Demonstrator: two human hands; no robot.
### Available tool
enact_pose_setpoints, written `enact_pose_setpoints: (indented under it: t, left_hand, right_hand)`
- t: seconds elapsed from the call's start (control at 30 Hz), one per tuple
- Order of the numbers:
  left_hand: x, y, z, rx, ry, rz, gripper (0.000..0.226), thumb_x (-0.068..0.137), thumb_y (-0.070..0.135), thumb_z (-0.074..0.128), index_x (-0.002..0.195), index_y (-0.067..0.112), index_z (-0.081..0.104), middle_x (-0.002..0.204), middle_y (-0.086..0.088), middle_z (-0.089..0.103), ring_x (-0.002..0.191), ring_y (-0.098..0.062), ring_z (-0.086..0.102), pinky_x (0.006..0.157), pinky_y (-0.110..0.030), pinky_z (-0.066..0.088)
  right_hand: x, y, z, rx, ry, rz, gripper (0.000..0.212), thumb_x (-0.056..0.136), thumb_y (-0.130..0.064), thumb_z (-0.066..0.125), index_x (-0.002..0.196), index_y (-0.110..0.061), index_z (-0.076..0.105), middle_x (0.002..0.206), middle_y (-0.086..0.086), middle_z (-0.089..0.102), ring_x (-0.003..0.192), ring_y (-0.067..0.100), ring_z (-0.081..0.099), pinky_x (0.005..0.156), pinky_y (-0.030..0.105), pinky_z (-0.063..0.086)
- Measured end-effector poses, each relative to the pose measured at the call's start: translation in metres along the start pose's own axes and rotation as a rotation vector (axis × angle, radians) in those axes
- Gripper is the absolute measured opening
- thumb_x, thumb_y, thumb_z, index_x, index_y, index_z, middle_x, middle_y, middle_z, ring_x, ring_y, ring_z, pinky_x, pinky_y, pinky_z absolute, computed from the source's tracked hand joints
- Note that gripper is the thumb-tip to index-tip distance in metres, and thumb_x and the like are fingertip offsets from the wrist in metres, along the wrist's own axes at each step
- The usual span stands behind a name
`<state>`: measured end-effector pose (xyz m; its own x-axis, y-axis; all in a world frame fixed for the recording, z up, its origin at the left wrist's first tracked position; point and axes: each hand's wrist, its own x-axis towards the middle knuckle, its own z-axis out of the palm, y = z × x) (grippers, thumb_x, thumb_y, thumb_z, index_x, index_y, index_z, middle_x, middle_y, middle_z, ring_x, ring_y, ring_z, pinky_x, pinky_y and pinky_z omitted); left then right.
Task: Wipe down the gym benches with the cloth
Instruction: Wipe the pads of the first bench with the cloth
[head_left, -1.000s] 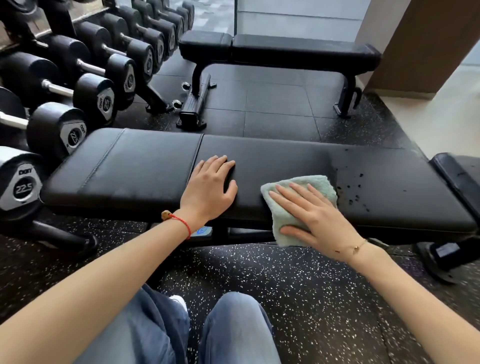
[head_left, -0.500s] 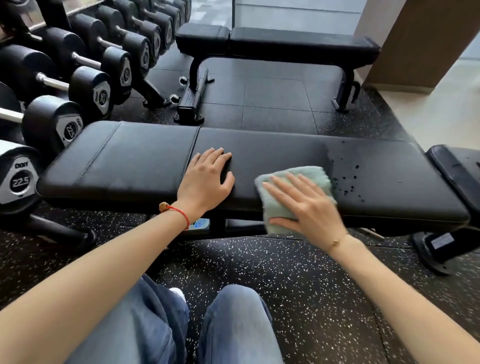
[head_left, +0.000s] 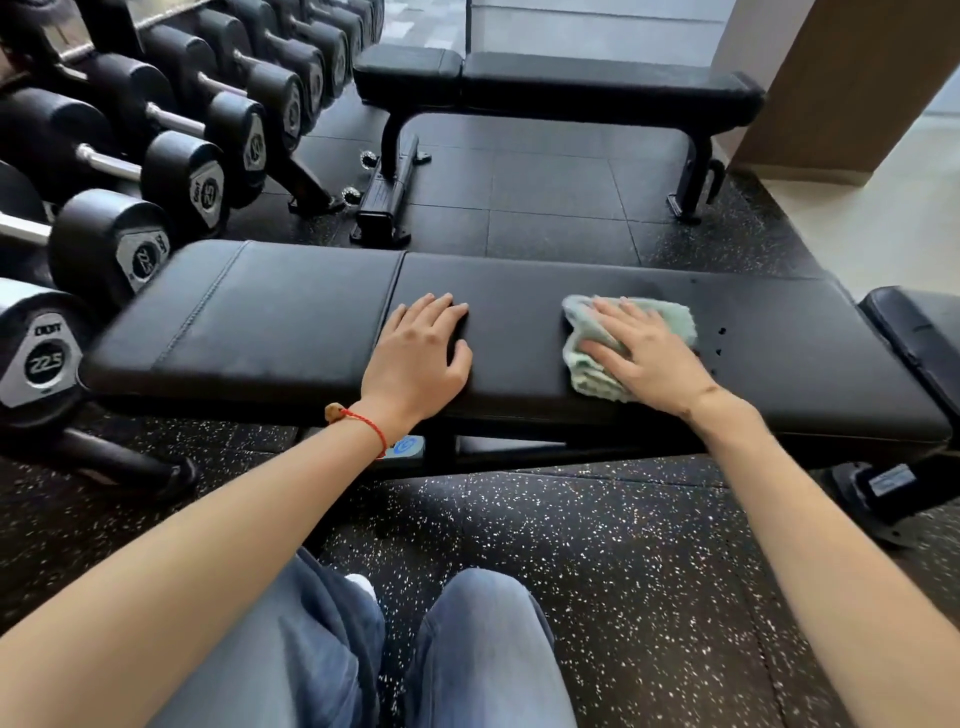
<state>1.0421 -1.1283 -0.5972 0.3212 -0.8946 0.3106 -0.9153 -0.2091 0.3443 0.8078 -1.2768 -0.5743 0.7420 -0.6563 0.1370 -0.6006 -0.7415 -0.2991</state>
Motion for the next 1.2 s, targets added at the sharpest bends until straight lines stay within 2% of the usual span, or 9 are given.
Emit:
enact_pose_setpoints:
  t: [0.1,0.27,0.37,0.5,0.63,0.77,0.83,1.0,1.2]
  left_hand:
    - [0.001,-0.001,-0.003,-0.014,0.002,0.009,0.056,0.087,0.036,0.039,0.139,0.019,0.052,0.149,-0.003,0.046,0.141,-0.02,0.036,0.121,-0.039,0.02]
    - [0.001,-0.006,-0.001,0.012,-0.002,0.028,0.058,0.088,0.04,0.039,0.141,0.021,0.05,0.15,-0.002,0.045,0.142,-0.02,0.035,0.121,-0.039,0.019]
    - [0.0,-0.005,0.001,0.029,-0.002,0.022,0.06,0.088,0.043,0.039,0.142,0.019,0.049,0.151,-0.003,0.045,0.143,-0.02,0.033,0.121,-0.041,0.02]
    - [-0.001,-0.003,0.0,0.031,0.007,0.011,0.06,0.088,0.045,0.04,0.141,0.02,0.05,0.15,-0.003,0.046,0.142,-0.02,0.035,0.121,-0.04,0.021]
    - [0.0,-0.006,0.001,0.037,0.004,0.015,0.06,0.088,0.048,0.04,0.141,0.023,0.05,0.15,-0.001,0.045,0.143,-0.018,0.034,0.121,-0.039,0.021]
    - [-0.001,-0.007,0.002,0.048,0.002,0.027,0.061,0.089,0.049,0.038,0.143,0.022,0.048,0.151,-0.001,0.044,0.144,-0.018,0.033,0.121,-0.039,0.019]
    - [-0.001,-0.006,0.002,0.053,0.0,0.023,0.061,0.089,0.048,0.038,0.143,0.022,0.047,0.151,-0.001,0.044,0.144,-0.018,0.032,0.122,-0.039,0.019]
    - [0.001,-0.005,0.001,0.057,0.014,0.017,0.06,0.087,0.048,0.039,0.139,0.022,0.051,0.149,-0.001,0.047,0.141,-0.019,0.036,0.12,-0.039,0.022]
    - [-0.001,-0.006,0.0,0.059,0.008,0.028,0.06,0.088,0.049,0.039,0.14,0.023,0.051,0.149,0.0,0.047,0.142,-0.018,0.036,0.12,-0.04,0.023]
  right_hand:
    - [0.021,-0.032,0.015,-0.054,-0.039,0.007,0.068,0.087,-0.059,0.027,0.147,-0.027,0.033,0.156,-0.003,0.029,0.146,0.023,0.018,0.12,0.043,0.005]
    - [-0.059,-0.03,0.005,0.034,0.006,-0.223,0.057,0.094,-0.056,0.028,0.145,-0.032,0.036,0.154,-0.014,0.027,0.145,0.007,0.015,0.12,0.032,0.004]
    - [-0.023,0.018,-0.005,0.04,0.078,-0.033,0.056,0.092,-0.05,0.036,0.139,-0.022,0.046,0.15,-0.001,0.04,0.141,0.021,0.03,0.119,0.033,0.013]
    - [0.065,0.02,0.006,-0.097,0.026,0.217,0.053,0.098,-0.041,0.039,0.147,-0.021,0.033,0.156,0.004,0.029,0.144,0.028,0.021,0.118,0.045,0.009]
    - [0.04,-0.028,0.018,-0.019,-0.022,-0.055,0.054,0.095,-0.045,0.035,0.147,-0.033,0.028,0.156,-0.008,0.025,0.146,0.018,0.015,0.119,0.04,0.0]
    - [-0.029,-0.009,0.0,0.046,-0.051,-0.208,0.059,0.093,-0.055,0.029,0.147,-0.031,0.03,0.153,-0.015,0.025,0.144,0.005,0.014,0.119,0.029,0.003]
    - [-0.013,0.022,-0.01,0.042,-0.02,-0.132,0.057,0.093,-0.049,0.036,0.144,-0.024,0.037,0.151,-0.008,0.032,0.143,0.012,0.023,0.118,0.026,0.006]
    - [0.074,0.027,-0.002,-0.101,-0.022,0.176,0.052,0.099,-0.039,0.039,0.147,-0.022,0.032,0.156,0.003,0.027,0.144,0.027,0.021,0.117,0.044,0.008]
    - [-0.018,-0.023,0.005,0.054,-0.026,-0.16,0.057,0.093,-0.054,0.034,0.147,-0.033,0.029,0.154,-0.013,0.026,0.144,0.009,0.014,0.119,0.034,0.002]
